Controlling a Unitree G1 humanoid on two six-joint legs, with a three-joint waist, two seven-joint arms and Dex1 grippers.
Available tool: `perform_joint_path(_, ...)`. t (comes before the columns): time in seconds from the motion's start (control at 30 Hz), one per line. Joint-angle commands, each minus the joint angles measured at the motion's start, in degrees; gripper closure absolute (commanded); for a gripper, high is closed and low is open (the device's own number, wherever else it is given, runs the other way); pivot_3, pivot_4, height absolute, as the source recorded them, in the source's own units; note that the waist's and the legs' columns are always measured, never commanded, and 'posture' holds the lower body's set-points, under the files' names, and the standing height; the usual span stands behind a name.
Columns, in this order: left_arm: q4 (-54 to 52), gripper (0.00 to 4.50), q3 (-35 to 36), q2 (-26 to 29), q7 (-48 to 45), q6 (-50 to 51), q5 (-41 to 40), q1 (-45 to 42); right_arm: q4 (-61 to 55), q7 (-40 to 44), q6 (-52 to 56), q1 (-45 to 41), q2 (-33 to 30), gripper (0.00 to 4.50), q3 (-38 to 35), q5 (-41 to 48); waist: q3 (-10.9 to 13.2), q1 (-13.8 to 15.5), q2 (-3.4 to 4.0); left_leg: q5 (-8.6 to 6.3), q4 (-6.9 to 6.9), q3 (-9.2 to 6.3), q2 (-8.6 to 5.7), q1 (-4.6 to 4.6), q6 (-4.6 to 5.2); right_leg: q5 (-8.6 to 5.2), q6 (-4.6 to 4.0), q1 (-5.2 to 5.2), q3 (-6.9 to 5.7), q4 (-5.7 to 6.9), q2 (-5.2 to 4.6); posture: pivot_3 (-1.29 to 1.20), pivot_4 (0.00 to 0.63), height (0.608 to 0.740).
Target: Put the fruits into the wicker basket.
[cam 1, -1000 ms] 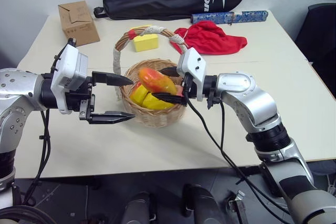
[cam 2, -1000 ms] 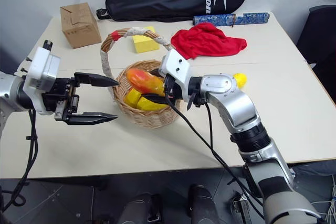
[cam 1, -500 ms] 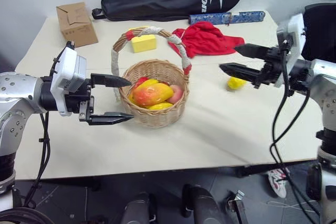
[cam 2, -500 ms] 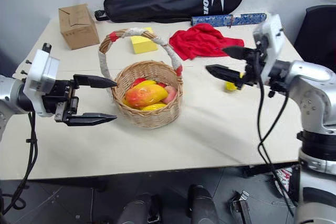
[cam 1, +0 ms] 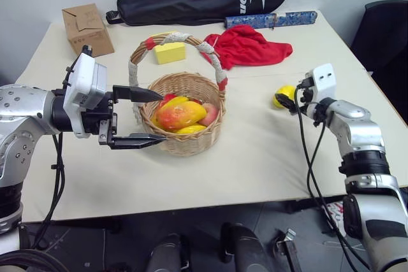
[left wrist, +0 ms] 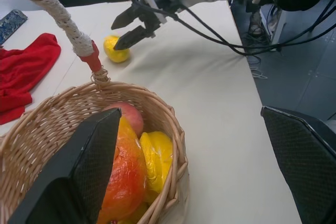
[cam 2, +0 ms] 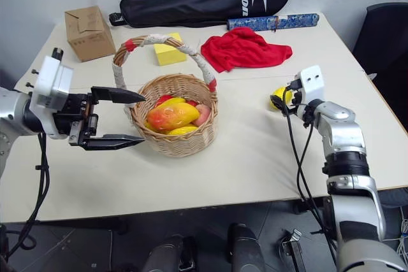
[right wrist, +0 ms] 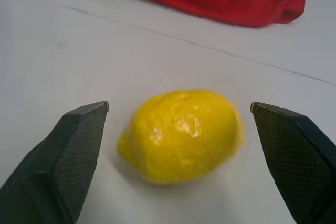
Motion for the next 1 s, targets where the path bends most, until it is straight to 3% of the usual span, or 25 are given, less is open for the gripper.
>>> perform_joint_path(0.03,-1.9,0.0,2.0,0.4,1.1,0.3,-1.2,-1.1,6.2,-1.4,-2.7,-3.4,0.9,0.02,-1.7,-0.5,0.0,0.1,0.0,0.0,0.0,0.0,0.0,0.0,0.0,0.0,0.0,0.0,0.0,0.0,0.0,0.0,0.15,0.74)
perform_joint_path(0.13,-2.4,0.0,2.8,0.4,2.2,1.1,-2.1,-1.4,10.8,-1.8,-2.8,-5.4,2.3,0.02,-2.4,0.0,0.0,0.1,0.0,0.0,0.02,-0.01,0.0,-0.01,0.0,0.0,0.0,0.01,0.01,0.0,-0.01,0.0,0.15,0.74)
perform_joint_path(0.3,-3.3,0.0,3.5,0.4,3.3,1.6,-2.6,-1.2,12.5,-1.2,-4.0,-6.1,2.6,1.13,-4.1,0.5,0.0,0.1,0.0,0.0,0.02,-0.01,0.0,0.0,0.0,0.0,0.0,0.02,0.02,0.04,-0.01,0.0,0.15,0.74)
perform_joint_path(0.4,-3.5,0.0,3.9,0.5,3.6,1.9,-2.8,-1.1,8.5,2.1,-3.0,-5.1,2.1,1.24,-5.1,2.5,0.0,0.0,0.0,0.0,0.02,-0.01,0.01,0.0,0.0,0.0,0.0,0.02,0.02,0.04,-0.01,0.0,0.15,0.74)
perform_joint_path(0.53,-3.0,0.0,4.8,0.0,4.9,3.6,-5.1,-2.6,-16.0,21.7,6.7,4.6,-0.7,1.24,-2.0,12.3,0.0,0.5,0.01,-0.01,-0.01,-0.06,0.09,-0.04,-0.01,0.0,0.0,0.02,0.01,0.07,0.02,0.0,0.15,0.74)
perform_joint_path(0.67,-2.6,0.0,5.6,-0.5,6.2,5.1,-7.5,-4.0,-40.3,30.3,22.4,12.4,-4.7,1.24,-1.1,26.6,0.0,0.6,0.03,-0.04,0.01,-0.08,0.14,-0.02,-0.04,0.0,0.01,0.06,-0.02,0.06,0.07,0.0,0.15,0.74)
perform_joint_path(0.77,-2.5,0.0,5.1,-0.6,6.5,5.2,-7.8,-4.6,-51.2,26.2,28.4,11.2,-1.7,1.24,-0.1,32.7,0.0,0.2,0.03,-0.04,0.07,-0.04,0.12,0.06,-0.05,0.0,0.0,0.07,0.05,-0.01,0.03,0.0,0.15,0.74)
perform_joint_path(1.0,-2.2,0.0,4.2,-0.3,5.8,4.8,-6.9,-4.9,-53.7,12.7,29.0,4.1,11.1,1.24,7.0,28.7,0.0,0.6,0.02,-0.07,0.04,-0.03,0.43,0.13,-0.44,-0.15,-0.35,-0.02,0.0,0.12,0.13,0.0,0.15,0.74)
